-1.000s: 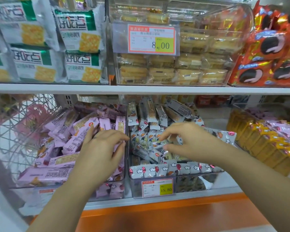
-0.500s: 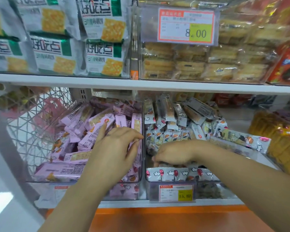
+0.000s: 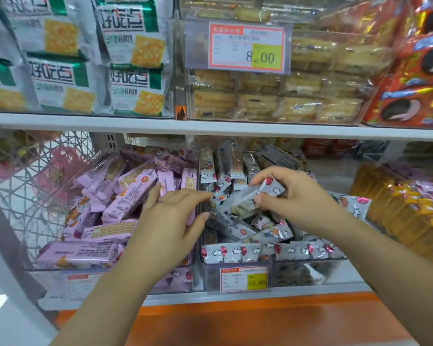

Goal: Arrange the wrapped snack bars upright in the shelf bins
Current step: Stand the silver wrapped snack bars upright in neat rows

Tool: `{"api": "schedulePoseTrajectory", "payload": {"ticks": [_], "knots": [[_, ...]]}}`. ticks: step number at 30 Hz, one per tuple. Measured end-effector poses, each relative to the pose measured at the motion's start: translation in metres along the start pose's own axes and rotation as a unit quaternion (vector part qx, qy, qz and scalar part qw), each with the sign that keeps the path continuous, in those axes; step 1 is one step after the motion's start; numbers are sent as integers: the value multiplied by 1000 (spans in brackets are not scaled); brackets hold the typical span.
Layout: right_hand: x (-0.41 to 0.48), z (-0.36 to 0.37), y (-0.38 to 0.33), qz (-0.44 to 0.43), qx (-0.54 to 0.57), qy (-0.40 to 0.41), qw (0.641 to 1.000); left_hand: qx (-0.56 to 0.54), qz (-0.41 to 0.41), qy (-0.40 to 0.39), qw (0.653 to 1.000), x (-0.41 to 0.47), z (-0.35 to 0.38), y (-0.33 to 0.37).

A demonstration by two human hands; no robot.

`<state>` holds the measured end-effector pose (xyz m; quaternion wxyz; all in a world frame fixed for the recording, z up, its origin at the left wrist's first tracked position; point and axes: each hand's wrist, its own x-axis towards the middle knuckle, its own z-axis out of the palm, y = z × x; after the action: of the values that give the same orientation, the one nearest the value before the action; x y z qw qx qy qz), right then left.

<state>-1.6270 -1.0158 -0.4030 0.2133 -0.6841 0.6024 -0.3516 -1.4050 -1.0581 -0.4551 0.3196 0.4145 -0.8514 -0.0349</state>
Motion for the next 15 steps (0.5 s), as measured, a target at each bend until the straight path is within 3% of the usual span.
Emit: {"api": "schedulePoseTrajectory", "payload": {"ticks": [2,5,8,11,15], "knots": [[-3,-5,-10,-16,65,17,998,-58,-9,9,998,0,-3,7],[-4,-3,-22,-34,184,-25,982,-175,-29,20,984,-1,-11,15],[2,6,-23,-32,230,-45,972,-222,-47,42,973,-5,-22,15],[10,15,-10,33,226,-87,970,-232,-96,80,965,-11,-31,-2],[28,34,8,165,154,-222,948,-184,-121,92,971,-20,-33,-22]]}}
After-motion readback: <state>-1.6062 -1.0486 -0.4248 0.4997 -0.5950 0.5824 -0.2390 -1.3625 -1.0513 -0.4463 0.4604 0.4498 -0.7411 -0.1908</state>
